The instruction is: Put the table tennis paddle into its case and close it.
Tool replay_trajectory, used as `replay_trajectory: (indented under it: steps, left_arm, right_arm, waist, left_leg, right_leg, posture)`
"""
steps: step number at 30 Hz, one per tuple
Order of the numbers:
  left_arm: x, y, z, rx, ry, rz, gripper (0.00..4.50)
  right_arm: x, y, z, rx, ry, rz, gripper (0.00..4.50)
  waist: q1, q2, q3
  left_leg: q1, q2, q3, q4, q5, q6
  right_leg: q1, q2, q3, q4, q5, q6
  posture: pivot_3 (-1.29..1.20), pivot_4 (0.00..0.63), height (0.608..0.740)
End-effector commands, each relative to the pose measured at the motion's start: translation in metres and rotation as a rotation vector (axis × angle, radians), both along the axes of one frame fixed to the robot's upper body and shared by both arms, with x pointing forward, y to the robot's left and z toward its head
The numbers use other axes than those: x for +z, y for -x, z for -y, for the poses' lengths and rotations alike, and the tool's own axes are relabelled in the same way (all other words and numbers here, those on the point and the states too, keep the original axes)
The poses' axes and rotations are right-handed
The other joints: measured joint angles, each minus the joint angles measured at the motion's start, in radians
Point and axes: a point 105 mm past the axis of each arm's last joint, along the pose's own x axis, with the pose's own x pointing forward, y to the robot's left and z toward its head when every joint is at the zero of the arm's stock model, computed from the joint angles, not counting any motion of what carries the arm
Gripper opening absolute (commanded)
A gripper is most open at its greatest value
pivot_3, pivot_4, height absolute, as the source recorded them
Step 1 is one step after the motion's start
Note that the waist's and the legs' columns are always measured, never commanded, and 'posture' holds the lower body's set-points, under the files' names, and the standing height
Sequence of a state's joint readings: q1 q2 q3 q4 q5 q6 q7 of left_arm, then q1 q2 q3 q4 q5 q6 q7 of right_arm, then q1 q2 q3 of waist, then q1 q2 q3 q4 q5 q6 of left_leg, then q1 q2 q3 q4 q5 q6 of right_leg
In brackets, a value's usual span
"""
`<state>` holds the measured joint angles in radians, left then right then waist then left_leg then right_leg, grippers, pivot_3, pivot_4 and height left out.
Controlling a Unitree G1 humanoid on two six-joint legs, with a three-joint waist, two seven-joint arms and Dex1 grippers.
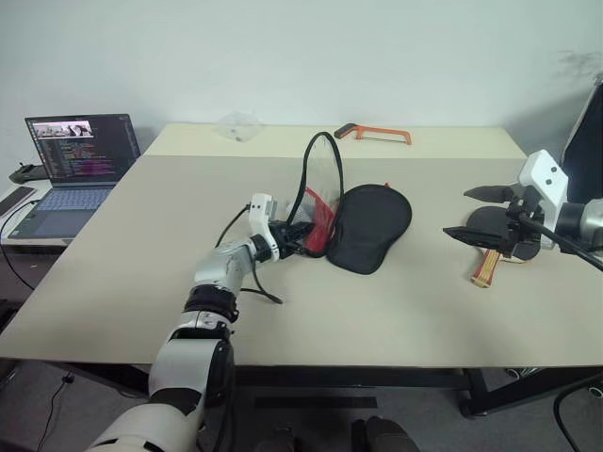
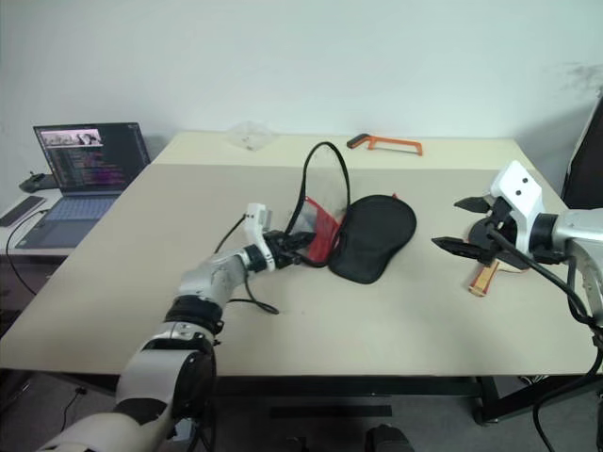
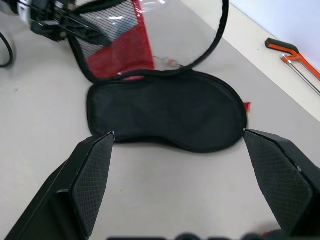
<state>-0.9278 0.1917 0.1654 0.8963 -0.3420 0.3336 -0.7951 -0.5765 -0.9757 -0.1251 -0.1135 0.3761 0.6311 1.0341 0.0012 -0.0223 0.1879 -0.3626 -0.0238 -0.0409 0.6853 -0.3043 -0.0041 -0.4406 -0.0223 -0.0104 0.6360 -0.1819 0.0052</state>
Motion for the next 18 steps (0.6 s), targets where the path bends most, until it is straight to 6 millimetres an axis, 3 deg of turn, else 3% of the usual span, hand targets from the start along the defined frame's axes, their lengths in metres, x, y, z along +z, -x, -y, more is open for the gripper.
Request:
replay_trajectory:
  steps: [1, 12, 18]
  left_arm:
    - [0.017, -0.005, 0.026, -0.015, 0.040, 0.059, 0.02]
    - [0.040, -0.007, 0.071, -0.017, 0.182, 0.031, 0.02]
    - [0.032, 0.005, 0.068, -0.037, 0.154, 0.010, 0.02]
  right_arm:
    - [0.013, 0.003, -0.001, 0.016, 0.018, 0.044, 4.50]
    - [0.012, 0.004, 0.000, 0.016, 0.025, 0.033, 4.50]
    - [0.009, 0.005, -0.003, 0.028, 0.025, 0.023, 4.50]
  waist:
    - [0.000, 0.000, 0.000]
    - [-0.002, 0.000, 0.000]
    - [-0.004, 0.000, 0.000]
  left_leg:
    - [0.000, 0.000, 0.001, 0.000, 0.000, 0.000]
    - [0.000, 0.000, 0.001, 0.000, 0.000, 0.000]
    - [0.001, 0.000, 0.000, 0.000, 0.000, 0.000]
  right_leg:
    - [0.000, 0.000, 0.000, 0.000, 0.000, 0.000]
    - [0.000, 0.001, 0.001, -0.001, -0.002, 0.005]
    - [0.000, 0.001, 0.002, 0.000, -0.002, 0.005]
  posture:
    - [0.00, 0.150, 0.740]
    - [0.00, 0.150, 0.740]
    - [0.00, 0.150, 0.740]
